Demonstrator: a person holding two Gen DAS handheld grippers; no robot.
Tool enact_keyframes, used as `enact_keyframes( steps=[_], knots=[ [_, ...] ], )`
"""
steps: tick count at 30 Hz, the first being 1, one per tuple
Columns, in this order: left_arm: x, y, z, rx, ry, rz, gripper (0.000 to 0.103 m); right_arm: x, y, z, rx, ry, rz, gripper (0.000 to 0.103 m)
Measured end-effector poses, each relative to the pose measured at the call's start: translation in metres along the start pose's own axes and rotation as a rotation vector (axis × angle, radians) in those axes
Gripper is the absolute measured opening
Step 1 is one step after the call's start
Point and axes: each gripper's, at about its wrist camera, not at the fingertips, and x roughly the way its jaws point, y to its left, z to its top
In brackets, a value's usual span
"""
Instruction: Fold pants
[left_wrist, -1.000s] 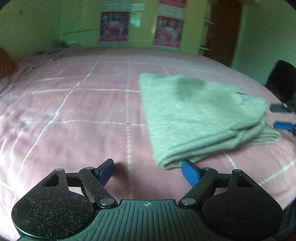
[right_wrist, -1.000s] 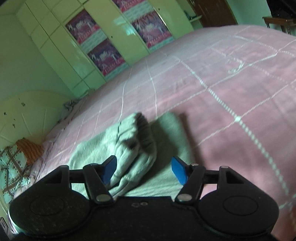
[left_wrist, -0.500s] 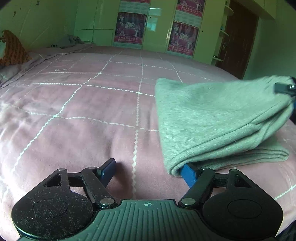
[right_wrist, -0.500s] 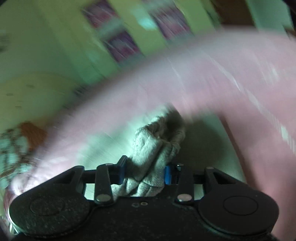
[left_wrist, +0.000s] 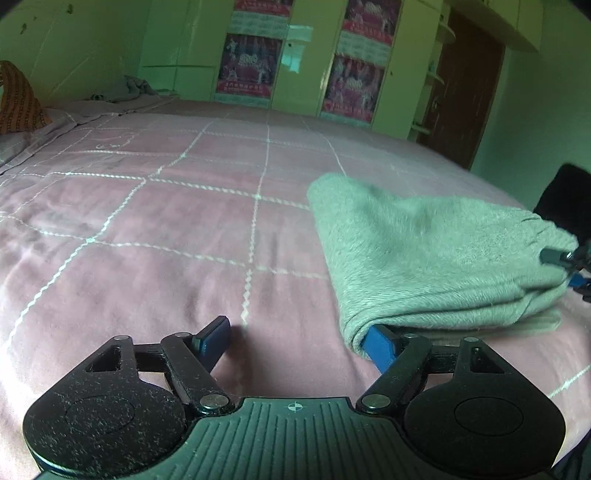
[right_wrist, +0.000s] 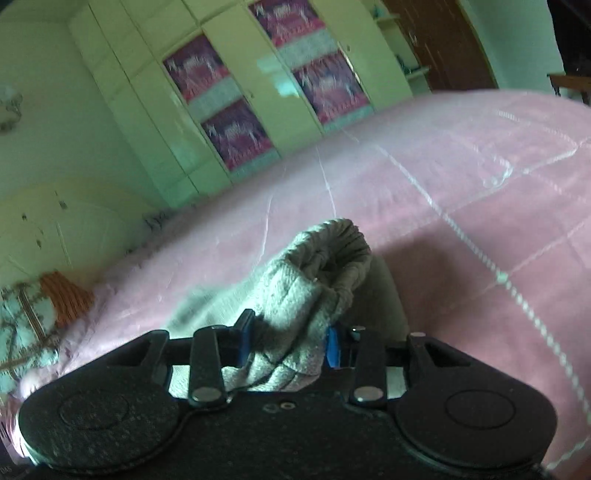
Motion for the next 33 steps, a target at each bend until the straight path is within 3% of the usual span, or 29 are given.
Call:
enact_keyframes(
  steps=[2, 4, 8, 11, 14, 17, 18, 20, 22, 23, 25, 27, 29, 31, 32, 33],
  knots=[
    [0.003, -0.004, -0.001, 0.018, 0.005, 0.013, 0.081, 0.014, -0.013, -0.008, 0.006, 0.082, -0.09, 0.037],
    [0.002, -0.002, 0.0, 0.004, 0.005, 0.008, 0.081, 0.025, -0.032, -0.018, 0.077, 0.144, -0.086, 0.039],
    [0.001, -0.001, 0.001, 0.001, 0.004, 0.013, 0.081, 0.012, -0.018, -0.014, 0.006, 0.121, -0.078, 0.041],
    [-0.009, -0.004, 0.002, 0.014, -0.043, 0.035, 0.081, 0.005, -0.013, -0.015, -0.021, 0.1, -0.068, 0.04],
    [0.0, -0.001, -0.001, 0.007, 0.01, 0.033, 0.081, 0.001, 0.005, -0.004, -0.084, 0.01, 0.003, 0.04],
    [0.001, -0.005, -0.002, 0.04, 0.02, 0.045, 0.081, 0.039, -0.014, -0.009, -0.039, 0.149, -0.121, 0.042],
    [0.0, -0.005, -0.002, 0.038, 0.021, 0.044, 0.081, 0.04, -0.022, -0.014, -0.011, 0.163, -0.114, 0.042],
    [-0.003, -0.003, -0.002, 0.032, 0.022, 0.039, 0.081, 0.03, -0.022, -0.014, -0.021, 0.137, -0.097, 0.047],
    [-0.007, -0.003, -0.001, 0.037, 0.029, 0.04, 0.081, 0.02, -0.018, -0.009, -0.048, 0.113, -0.119, 0.067],
    [-0.011, -0.003, -0.001, 0.036, 0.04, 0.044, 0.081, 0.014, -0.016, -0.006, -0.065, 0.091, -0.14, 0.07],
    [-0.026, -0.001, 0.0, 0.003, 0.05, -0.008, 0.081, -0.004, -0.013, -0.004, -0.099, 0.03, -0.172, 0.07],
    [-0.046, -0.001, 0.002, -0.048, 0.006, -0.069, 0.081, -0.017, -0.007, 0.005, -0.135, -0.025, -0.204, 0.069],
    [-0.062, -0.011, 0.012, -0.032, -0.071, -0.124, 0.072, -0.025, -0.001, 0.014, -0.177, -0.08, -0.205, 0.058],
    [-0.058, -0.025, 0.03, -0.004, -0.114, -0.183, 0.064, -0.024, 0.003, 0.021, -0.224, -0.086, -0.142, 0.008],
    [-0.049, -0.032, 0.041, -0.006, -0.113, -0.223, 0.061, -0.017, 0.006, 0.024, -0.252, -0.063, -0.107, 0.002],
    [-0.037, -0.038, 0.05, -0.012, -0.1, -0.252, 0.059, -0.012, 0.01, 0.026, -0.284, -0.046, -0.091, 0.004]
  ],
)
